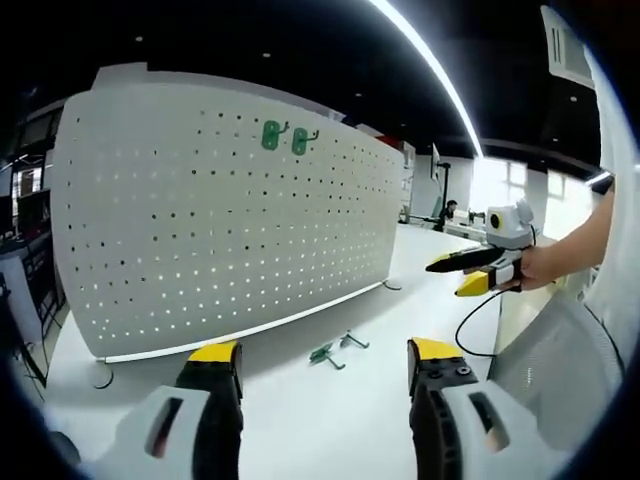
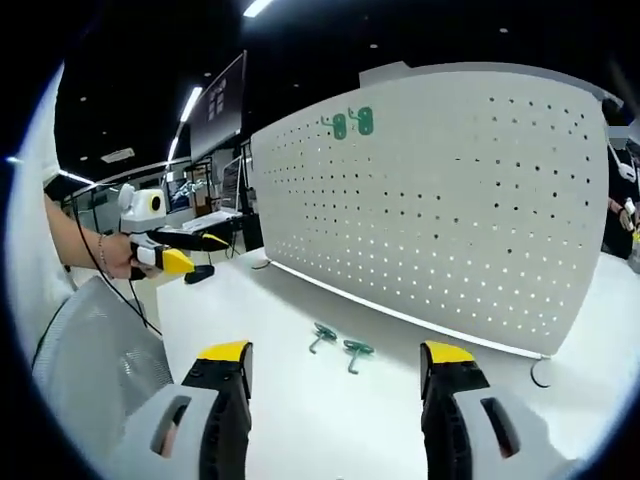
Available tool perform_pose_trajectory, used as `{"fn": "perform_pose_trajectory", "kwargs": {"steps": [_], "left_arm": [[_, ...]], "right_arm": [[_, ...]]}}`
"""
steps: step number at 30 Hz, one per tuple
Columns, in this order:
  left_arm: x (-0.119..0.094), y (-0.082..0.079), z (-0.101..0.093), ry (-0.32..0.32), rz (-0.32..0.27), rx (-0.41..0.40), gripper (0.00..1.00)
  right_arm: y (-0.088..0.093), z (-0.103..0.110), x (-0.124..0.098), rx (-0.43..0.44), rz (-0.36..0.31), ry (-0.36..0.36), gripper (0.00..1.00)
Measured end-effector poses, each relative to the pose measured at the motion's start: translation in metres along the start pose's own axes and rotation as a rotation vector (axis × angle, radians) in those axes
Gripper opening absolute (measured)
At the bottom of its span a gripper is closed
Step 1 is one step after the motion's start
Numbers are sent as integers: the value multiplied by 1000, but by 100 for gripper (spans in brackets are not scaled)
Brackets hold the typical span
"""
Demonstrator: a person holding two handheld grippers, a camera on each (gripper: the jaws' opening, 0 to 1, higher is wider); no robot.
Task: Insert the hook assembly into the mounting plate slot until the hook locks in place.
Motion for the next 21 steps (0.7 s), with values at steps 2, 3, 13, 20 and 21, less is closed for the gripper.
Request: {"fn": "perform_pose_trajectory", "kwargs": {"steps": [2, 3, 13, 20, 21], "left_arm": [[0, 1, 0, 1, 7, 5, 69], [0, 1, 0, 2, 9, 6, 69], [-2, 8, -2, 16, 41, 28, 69], [-2, 10, -3, 18, 49, 24, 69], [-2, 10, -3, 18, 49, 25, 69]], "right_arm": [[2, 0, -1, 0, 5, 2, 67], [3, -1, -2, 2, 9, 3, 67], [14, -1, -8, 22, 52, 2, 69], [17, 0, -10, 28, 62, 4, 69], [17, -1, -10, 29, 62, 4, 69]]}}
Point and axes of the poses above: the point that each gripper's makers call its tool centre point, and the gripper's own axes: x roughly forward along the fingers, z roughly to its left, y roughly out of its underside, the point moved 8 cm from there along -x, roughly backward along the fingers, and after that the axes turned 1 degree about x, right-handed, at the moved point
